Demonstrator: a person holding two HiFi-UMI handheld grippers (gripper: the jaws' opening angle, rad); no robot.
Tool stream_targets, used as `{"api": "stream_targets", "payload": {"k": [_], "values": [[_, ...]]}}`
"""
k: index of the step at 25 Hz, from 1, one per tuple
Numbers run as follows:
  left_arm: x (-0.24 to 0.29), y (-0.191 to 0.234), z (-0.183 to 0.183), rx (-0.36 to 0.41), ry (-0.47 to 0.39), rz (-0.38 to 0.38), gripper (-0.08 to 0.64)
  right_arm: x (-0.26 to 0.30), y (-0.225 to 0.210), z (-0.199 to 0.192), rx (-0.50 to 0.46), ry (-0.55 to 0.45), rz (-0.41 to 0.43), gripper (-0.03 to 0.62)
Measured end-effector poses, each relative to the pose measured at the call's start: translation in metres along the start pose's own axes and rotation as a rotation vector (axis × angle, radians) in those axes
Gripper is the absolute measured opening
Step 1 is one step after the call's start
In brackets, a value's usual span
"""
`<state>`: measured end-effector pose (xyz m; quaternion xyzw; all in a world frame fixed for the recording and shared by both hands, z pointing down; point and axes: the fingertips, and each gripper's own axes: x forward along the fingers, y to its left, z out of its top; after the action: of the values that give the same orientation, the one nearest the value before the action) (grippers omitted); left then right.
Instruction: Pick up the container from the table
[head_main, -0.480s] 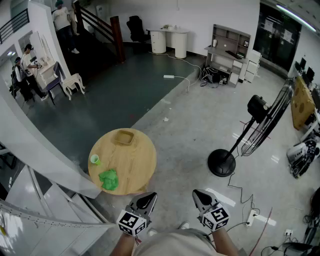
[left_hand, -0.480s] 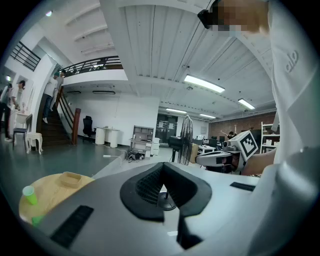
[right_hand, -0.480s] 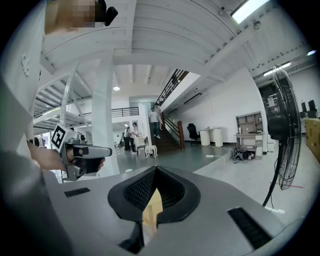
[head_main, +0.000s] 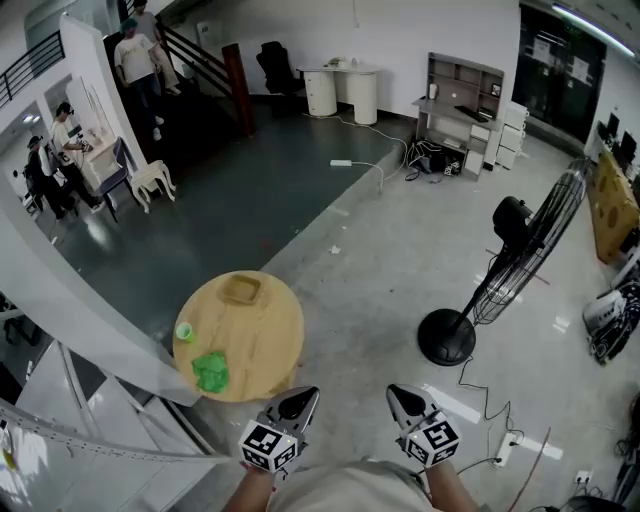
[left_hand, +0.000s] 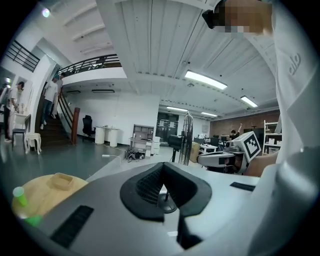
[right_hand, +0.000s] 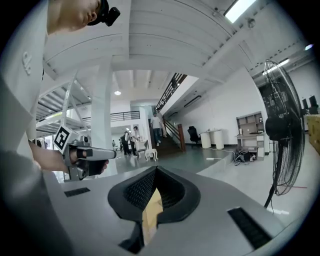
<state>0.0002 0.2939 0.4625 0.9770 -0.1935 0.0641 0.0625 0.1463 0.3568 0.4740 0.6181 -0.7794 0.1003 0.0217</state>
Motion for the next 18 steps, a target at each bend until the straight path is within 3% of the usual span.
{"api": "stream_targets", "payload": {"k": [7,14,18], "values": [[0.044,-0.001,0.000,0.001,0.026,-0.013,0.014,-0.005,-0.040,-0.010,0.050,0.003,-0.022,0.025],[0.098,0.039,0.001,-0.019,0.044,-0.005,0.014,0.048,-0.084,-0.006,0.071,0.030,-0.011,0.025],[0.135,0.089,0.008,-0.034,0.022,0.020,0.015,0.105,-0.109,0.009,0.043,0.050,0.017,0.025]]}}
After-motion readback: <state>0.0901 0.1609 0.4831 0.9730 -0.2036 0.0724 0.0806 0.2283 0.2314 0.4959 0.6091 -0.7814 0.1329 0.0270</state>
